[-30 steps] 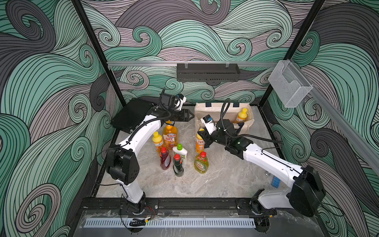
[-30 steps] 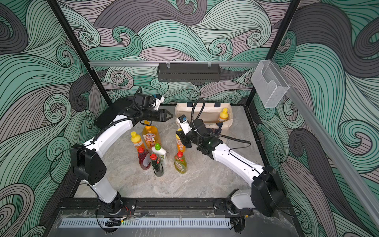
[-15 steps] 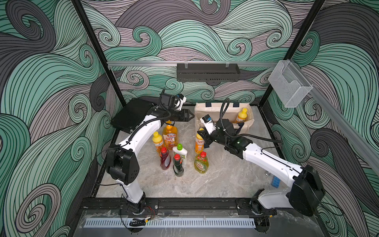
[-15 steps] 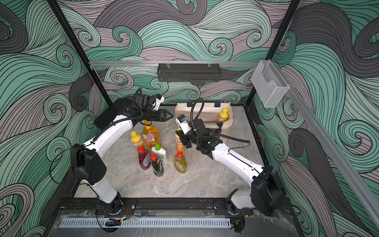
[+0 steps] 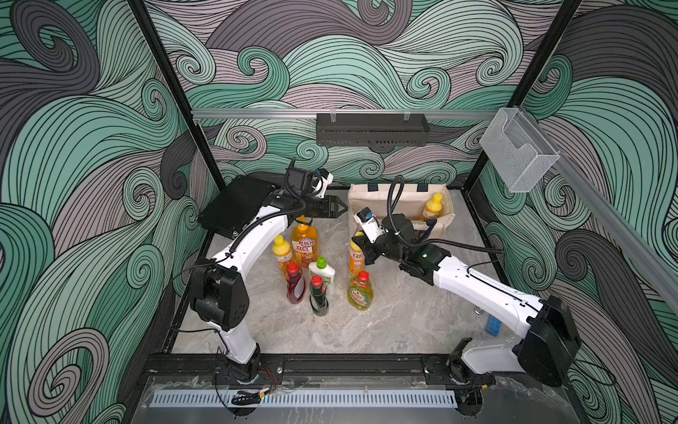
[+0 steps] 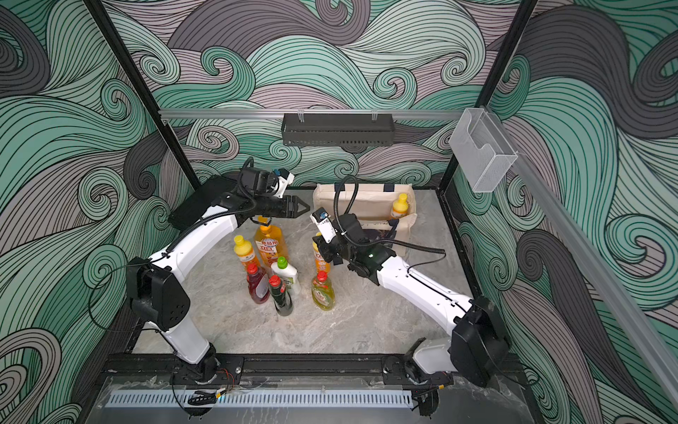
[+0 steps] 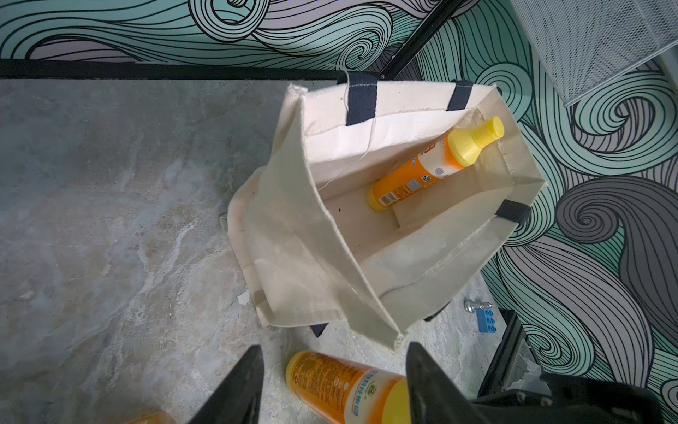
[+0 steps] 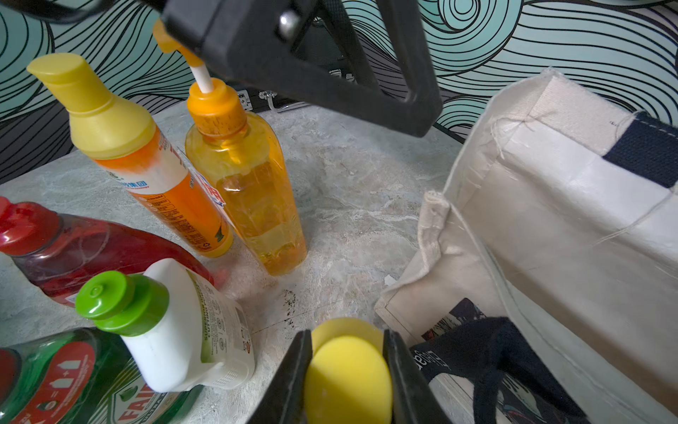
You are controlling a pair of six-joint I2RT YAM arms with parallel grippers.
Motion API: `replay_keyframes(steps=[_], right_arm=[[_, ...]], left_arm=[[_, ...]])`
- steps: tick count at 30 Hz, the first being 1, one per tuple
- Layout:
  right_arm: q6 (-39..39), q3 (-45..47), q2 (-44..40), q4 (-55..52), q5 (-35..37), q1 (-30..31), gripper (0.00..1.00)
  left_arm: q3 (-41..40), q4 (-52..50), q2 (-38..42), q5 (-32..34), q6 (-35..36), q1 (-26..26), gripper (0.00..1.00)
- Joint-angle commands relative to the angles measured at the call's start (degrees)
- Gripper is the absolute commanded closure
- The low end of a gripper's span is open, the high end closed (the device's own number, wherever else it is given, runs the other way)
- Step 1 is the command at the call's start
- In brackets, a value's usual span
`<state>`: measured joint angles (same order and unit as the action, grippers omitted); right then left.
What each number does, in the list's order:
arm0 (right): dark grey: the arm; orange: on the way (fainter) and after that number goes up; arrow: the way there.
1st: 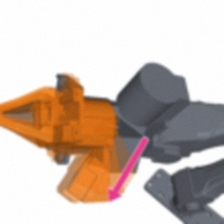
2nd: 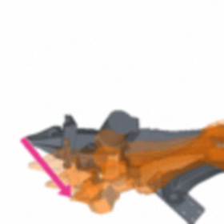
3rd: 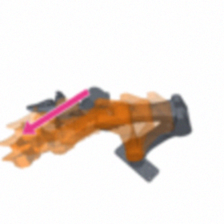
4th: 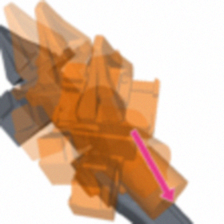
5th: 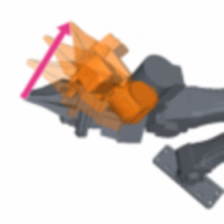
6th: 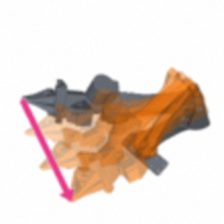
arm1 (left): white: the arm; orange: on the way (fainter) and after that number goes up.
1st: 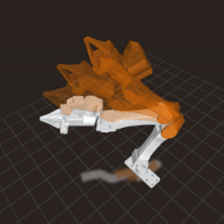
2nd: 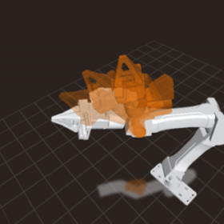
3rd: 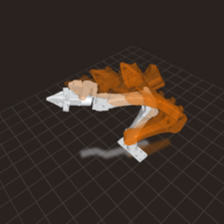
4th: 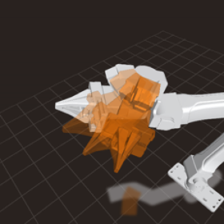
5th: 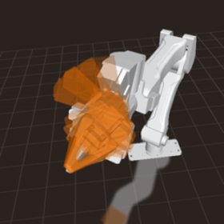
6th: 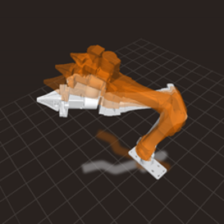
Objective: Pack dish soap into the shopping bag
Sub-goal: Pick up the bottle of dish soap at the center of the board.
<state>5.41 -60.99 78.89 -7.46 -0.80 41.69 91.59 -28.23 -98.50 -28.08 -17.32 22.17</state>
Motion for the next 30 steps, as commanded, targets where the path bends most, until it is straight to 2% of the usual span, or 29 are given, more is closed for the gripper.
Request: replay_keyframes(steps=[1,13,26,30], right_arm=[[1.83,-2.65,-1.44,-1.99,3.28,0.14,1.00],[4.17,-7.19,-4.95,-8.73,7.77,0.14,1.00],[3.45,-10.46,-7.04,-12.21,10.15,0.14,1.00],[2.75,-14.08,-7.02,-16.72,11.11,0.14,1.00]], left_arm=[[-0.01,1.11,1.82,-1.19,-0.55,-0.42,0.39],[-0.19,2.20,2.18,-2.31,-1.42,-0.03,0.39],[-0.27,2.96,2.17,-3.10,-2.15,1.03,0.39],[-0.36,2.94,2.59,-3.04,-2.11,1.21,0.39]])
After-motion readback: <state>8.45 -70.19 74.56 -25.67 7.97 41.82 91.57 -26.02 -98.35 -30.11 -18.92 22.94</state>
